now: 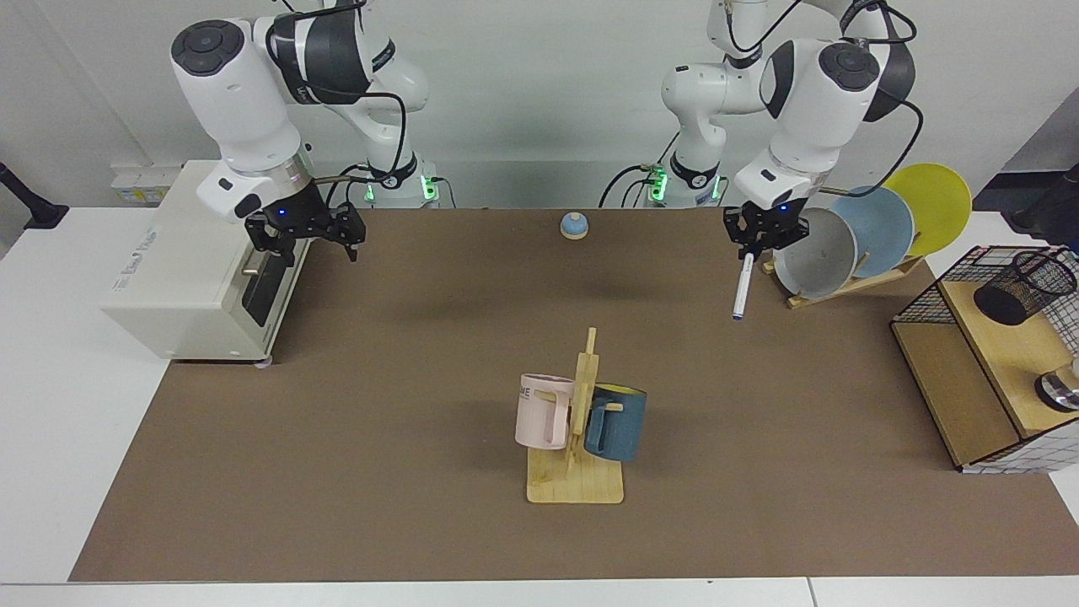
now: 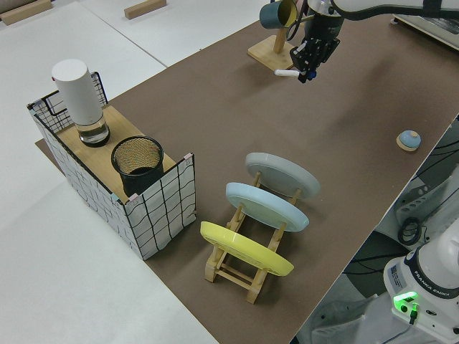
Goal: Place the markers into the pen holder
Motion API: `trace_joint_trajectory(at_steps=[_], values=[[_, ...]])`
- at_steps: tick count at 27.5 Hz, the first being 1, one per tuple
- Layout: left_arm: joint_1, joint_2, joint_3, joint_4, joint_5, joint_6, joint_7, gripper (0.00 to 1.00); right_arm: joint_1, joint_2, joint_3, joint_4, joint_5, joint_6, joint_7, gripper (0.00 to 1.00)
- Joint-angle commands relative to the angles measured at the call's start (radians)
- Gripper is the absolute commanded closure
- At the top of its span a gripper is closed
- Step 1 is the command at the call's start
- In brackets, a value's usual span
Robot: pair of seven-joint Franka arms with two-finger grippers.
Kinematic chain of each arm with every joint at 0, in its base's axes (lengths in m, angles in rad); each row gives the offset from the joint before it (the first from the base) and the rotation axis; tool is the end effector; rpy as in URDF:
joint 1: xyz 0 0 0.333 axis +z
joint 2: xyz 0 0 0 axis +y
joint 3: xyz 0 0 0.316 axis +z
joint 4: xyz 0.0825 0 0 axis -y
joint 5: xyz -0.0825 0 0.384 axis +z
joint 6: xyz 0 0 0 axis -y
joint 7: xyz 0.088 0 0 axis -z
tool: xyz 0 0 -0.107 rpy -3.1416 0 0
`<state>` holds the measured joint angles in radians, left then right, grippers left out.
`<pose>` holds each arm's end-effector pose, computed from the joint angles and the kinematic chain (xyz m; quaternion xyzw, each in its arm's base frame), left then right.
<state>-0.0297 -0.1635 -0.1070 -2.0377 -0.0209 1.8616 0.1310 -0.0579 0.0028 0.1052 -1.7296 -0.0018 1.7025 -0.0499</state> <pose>0.5026 -0.0732 0.5136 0.9915 -0.1297 -0.0067 0.0013 0.5598 0.0263 0.5588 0.9987 0.0487 -0.0149 0.0007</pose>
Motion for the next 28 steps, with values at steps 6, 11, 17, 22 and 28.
trace_joint_trajectory(at_steps=[6, 11, 17, 22, 28], values=[[0.120, -0.002, -0.010, -0.010, 0.016, 0.045, -0.002, 1.00, -0.028, -0.003, 0.011, 0.004, -0.009, -0.012, -0.039, 0.00], [0.136, 0.036, -0.008, 0.054, 0.120, 0.028, 0.065, 1.00, -0.025, -0.004, 0.013, 0.004, 0.003, -0.012, -0.041, 0.00], [0.175, 0.068, -0.008, 0.129, 0.268, -0.005, 0.246, 1.00, -0.025, -0.004, 0.013, 0.004, 0.003, -0.012, -0.041, 0.00], [0.195, 0.076, -0.008, 0.160, 0.413, -0.004, 0.473, 1.00, -0.026, -0.004, 0.011, 0.004, 0.005, -0.012, -0.041, 0.00], [0.263, 0.076, -0.008, 0.185, 0.482, 0.033, 0.764, 1.00, -0.025, -0.004, 0.013, 0.004, 0.005, -0.012, -0.041, 0.00]])
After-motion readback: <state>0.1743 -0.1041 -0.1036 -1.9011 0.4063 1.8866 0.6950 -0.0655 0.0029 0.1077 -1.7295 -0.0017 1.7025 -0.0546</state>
